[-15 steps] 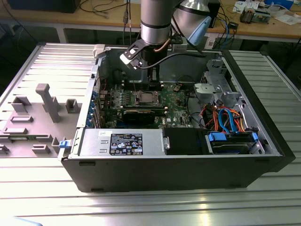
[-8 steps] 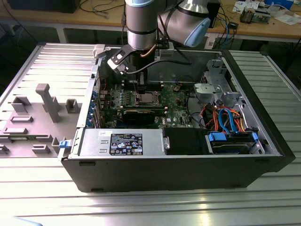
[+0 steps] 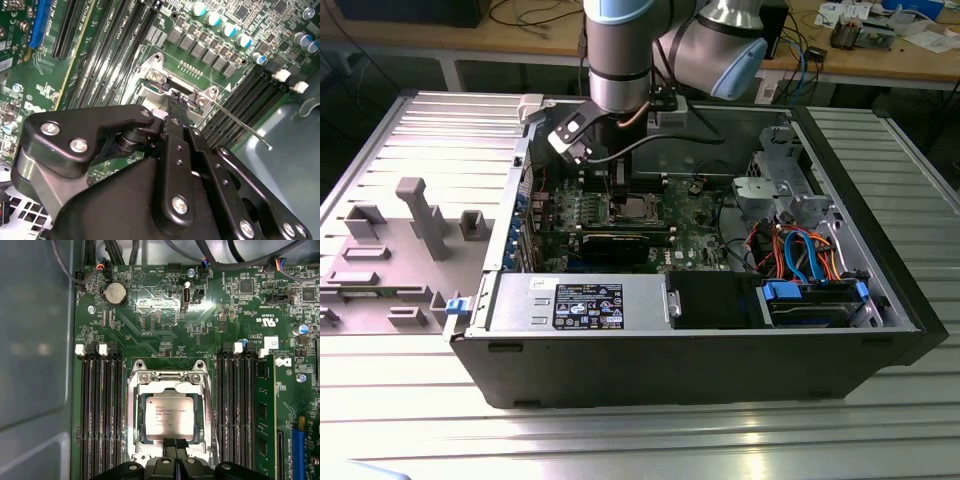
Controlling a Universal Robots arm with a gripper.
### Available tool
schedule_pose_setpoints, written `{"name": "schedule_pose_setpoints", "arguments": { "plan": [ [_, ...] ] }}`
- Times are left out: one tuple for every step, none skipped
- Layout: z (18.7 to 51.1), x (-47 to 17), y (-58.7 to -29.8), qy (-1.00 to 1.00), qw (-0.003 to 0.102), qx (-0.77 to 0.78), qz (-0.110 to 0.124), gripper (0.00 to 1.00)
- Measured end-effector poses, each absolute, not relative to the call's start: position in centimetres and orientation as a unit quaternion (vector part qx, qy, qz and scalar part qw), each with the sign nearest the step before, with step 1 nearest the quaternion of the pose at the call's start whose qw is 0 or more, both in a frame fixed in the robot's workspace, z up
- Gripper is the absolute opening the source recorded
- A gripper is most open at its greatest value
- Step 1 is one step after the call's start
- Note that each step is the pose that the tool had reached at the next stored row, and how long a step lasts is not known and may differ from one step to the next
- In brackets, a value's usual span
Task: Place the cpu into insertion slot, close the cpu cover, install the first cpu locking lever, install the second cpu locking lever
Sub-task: 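Close the cpu cover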
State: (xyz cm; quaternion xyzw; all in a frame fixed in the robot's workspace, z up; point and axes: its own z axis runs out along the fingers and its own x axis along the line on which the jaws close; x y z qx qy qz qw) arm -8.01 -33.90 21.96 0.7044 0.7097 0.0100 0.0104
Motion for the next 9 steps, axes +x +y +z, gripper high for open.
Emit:
{"name": "schedule_pose_setpoints", "arguments": {
  "plan": [
    [21.8, -8.0, -33.9, 0.713, 0.01, 0.701, 0.01, 0.11],
    [21.7, -8.0, -33.9, 0.715, 0.01, 0.699, 0.01, 0.11],
    [21.5, -8.1, -33.9, 0.719, 0.01, 0.695, 0.011, 0.11],
    [21.2, -8.1, -33.9, 0.72, 0.009, 0.693, 0.01, 0.11],
    [21.0, -8.1, -33.9, 0.72, 0.009, 0.693, 0.01, 0.11],
    [20.8, -8.1, -33.9, 0.721, 0.008, 0.693, 0.009, 0.11],
    [20.7, -8.1, -33.9, 0.721, 0.008, 0.693, 0.009, 0.11],
    [20.7, -8.1, -33.9, 0.721, 0.007, 0.693, 0.008, 0.11],
    [20.7, -8.1, -33.9, 0.721, 0.007, 0.693, 0.008, 0.11]
  ]
}}
